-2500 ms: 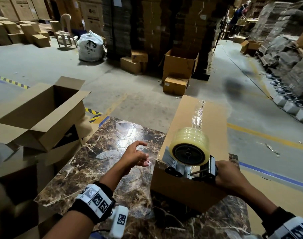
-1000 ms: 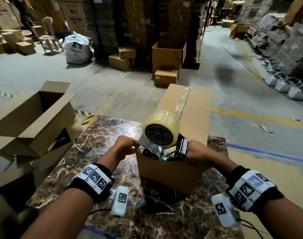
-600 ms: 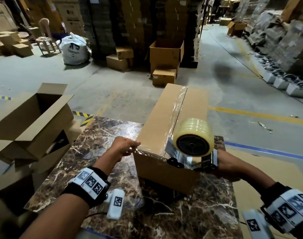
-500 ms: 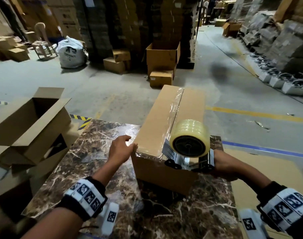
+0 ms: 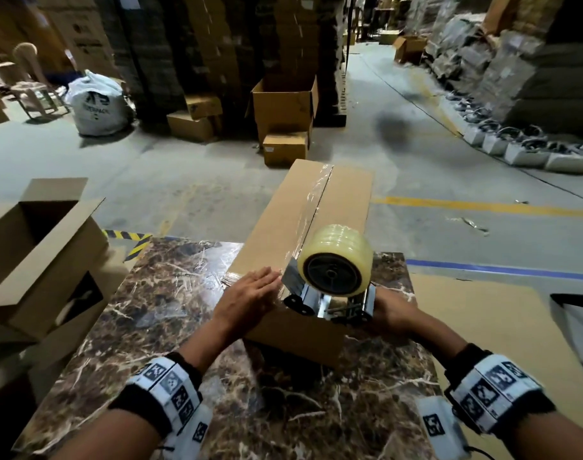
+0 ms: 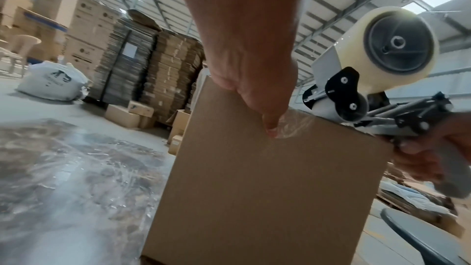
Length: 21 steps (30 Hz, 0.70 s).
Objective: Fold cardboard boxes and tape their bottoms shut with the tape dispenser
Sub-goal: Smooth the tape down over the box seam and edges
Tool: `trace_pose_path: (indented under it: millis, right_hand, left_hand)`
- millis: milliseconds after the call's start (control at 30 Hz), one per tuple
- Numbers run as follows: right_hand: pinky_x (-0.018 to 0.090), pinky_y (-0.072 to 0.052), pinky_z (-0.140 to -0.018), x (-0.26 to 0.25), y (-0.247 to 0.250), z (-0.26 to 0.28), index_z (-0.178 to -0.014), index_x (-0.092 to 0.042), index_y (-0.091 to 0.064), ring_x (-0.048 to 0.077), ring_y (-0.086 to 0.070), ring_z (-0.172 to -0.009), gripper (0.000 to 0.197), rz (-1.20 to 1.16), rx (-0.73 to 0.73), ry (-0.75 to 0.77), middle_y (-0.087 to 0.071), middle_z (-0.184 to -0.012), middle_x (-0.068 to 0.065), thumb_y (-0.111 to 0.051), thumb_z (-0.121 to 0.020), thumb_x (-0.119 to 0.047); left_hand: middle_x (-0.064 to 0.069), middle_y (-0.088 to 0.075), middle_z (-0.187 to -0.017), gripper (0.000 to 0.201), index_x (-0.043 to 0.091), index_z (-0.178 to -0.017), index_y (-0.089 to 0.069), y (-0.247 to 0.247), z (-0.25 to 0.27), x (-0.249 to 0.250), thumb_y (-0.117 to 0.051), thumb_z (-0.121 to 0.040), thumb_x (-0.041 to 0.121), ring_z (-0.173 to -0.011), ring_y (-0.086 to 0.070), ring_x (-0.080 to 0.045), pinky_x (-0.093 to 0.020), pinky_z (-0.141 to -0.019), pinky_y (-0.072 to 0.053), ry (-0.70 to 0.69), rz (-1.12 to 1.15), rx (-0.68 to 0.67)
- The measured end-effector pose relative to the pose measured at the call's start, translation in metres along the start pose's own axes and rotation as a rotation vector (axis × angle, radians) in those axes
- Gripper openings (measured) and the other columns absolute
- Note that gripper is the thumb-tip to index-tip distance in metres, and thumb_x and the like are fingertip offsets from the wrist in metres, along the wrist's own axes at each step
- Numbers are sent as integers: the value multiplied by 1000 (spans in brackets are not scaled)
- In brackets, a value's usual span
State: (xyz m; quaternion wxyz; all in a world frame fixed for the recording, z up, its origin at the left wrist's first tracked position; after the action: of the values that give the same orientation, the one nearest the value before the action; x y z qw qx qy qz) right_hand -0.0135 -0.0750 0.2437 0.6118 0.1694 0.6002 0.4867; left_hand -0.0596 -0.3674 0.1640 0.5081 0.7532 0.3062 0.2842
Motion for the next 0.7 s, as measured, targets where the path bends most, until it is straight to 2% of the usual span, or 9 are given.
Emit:
trace_pose_path:
  millis: [33,100,167,300,367,433,533,633,700]
  right_hand:
    - [17,-35,-65,-5,-5,-6,-119,-14,-62,13,-52,-92,35,-9,7,-6,-52,-100,-7,-73,-86,-20]
    - [20,-43,-71,-16,-16,-20,-121,-19,-63,13,-56,-93,40,-56,19,1,-57,-103,-8,-76,-84,-24]
    - [32,-52,-78,-26,-27,-31,-117,-24,-65,16,-62,-94,37,-82,22,-23,-65,-107,-5,-77,-81,-27]
    - [38,-55,-79,-42,-33,-41,-114,-26,-65,17,-65,-93,39,-97,53,-66,-69,-105,-1,-79,-78,-25]
    - [36,-54,-76,-44,-32,-40,-113,-31,-62,14,-64,-89,39,-66,49,-74,-67,-103,-5,-79,-77,-29]
    - [31,-52,-74,-45,-31,-37,-109,-34,-60,12,-63,-87,36,-51,49,-96,-66,-101,-7,-78,-78,-29]
    - [26,-48,-74,-48,-32,-33,-107,-22,-65,15,-62,-92,30,-22,45,-132,-67,-104,-1,-77,-80,-23]
    - [14,-42,-63,-51,-34,-31,-100,-28,-59,12,-59,-86,27,-41,63,-134,-63,-96,-5,-77,-81,-20]
    - [17,-44,-66,-52,-35,-31,-102,-26,-62,13,-60,-88,28,-41,71,-141,-63,-96,-6,-78,-80,-20]
  left_hand:
    - [-11,-60,-135,48,10,-120,-66,2,0,-10,-81,-75,11,-127,-56,-31,-50,-102,-48,-2,1,-10]
    - [-12,-61,-134,50,11,-114,-69,7,2,-30,-86,-67,6,-126,-56,-31,-51,-102,-48,-16,-1,-30]
    - [-12,-61,-134,46,12,-110,-69,11,6,-50,-86,-68,6,-127,-55,-30,-51,-103,-47,-41,2,-38]
    - [-13,-59,-136,43,11,-114,-69,17,10,-70,-84,-73,13,-129,-54,-29,-46,-108,-41,-51,9,-32]
    - [-14,-60,-134,43,12,-110,-71,16,10,-67,-87,-71,22,-126,-56,-29,-51,-104,-46,-68,5,-32]
    - [-14,-58,-137,58,12,-112,-70,13,12,-64,-91,-62,36,-129,-53,-30,-54,-105,-43,-77,6,-70]
    - [-10,-49,-146,83,13,-127,-63,8,17,-68,-89,-57,50,-138,-42,-28,-49,-113,-29,-68,-18,-105]
    - [-12,-47,-148,85,10,-131,-57,9,14,-65,-81,-64,57,-140,-38,-29,-50,-115,-25,-102,16,-70]
    - [-15,-52,-142,77,10,-125,-59,10,8,-58,-65,-72,64,-136,-45,-29,-50,-113,-27,-161,-12,-47]
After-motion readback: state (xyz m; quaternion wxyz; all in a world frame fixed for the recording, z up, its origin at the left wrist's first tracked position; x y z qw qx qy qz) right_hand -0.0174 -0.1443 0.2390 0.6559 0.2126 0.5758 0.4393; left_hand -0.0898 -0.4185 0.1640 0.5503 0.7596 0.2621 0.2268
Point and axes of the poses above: each hand's wrist, its own z-axis away from the middle knuckle, its own y-axis out of the back of the hand, x = y × z, the point moved 1 cm from there along -z, towards the middle knuckle
